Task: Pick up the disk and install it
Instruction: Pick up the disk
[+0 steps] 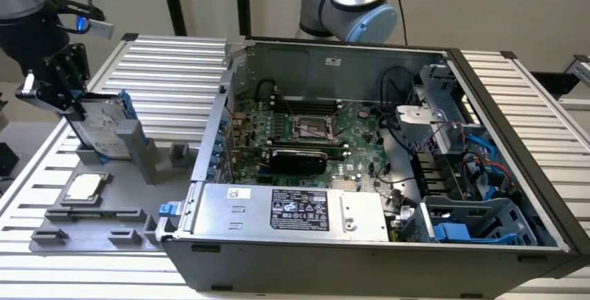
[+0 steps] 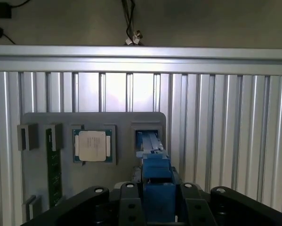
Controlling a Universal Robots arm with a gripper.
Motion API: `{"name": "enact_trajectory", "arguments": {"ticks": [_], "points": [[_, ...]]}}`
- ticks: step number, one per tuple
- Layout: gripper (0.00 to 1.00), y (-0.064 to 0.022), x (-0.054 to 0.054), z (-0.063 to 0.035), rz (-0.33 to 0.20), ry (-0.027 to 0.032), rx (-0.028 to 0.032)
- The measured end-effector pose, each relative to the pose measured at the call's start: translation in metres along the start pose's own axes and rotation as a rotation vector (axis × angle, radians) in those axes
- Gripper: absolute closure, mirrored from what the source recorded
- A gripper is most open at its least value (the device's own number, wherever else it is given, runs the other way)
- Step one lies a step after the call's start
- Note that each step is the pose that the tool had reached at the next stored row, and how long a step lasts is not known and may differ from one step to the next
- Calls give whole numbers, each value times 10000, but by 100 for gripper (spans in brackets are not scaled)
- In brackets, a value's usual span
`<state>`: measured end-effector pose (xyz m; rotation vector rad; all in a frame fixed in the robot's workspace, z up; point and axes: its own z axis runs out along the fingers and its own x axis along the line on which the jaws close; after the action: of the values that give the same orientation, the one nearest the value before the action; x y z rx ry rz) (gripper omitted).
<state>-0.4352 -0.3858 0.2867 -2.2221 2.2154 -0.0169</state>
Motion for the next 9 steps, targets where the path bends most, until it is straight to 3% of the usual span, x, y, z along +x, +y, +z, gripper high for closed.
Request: {"name": "enact_trajectory", "arguments": {"ticks": [9], "points": [[100, 0, 29, 0, 40, 0, 0]]}}
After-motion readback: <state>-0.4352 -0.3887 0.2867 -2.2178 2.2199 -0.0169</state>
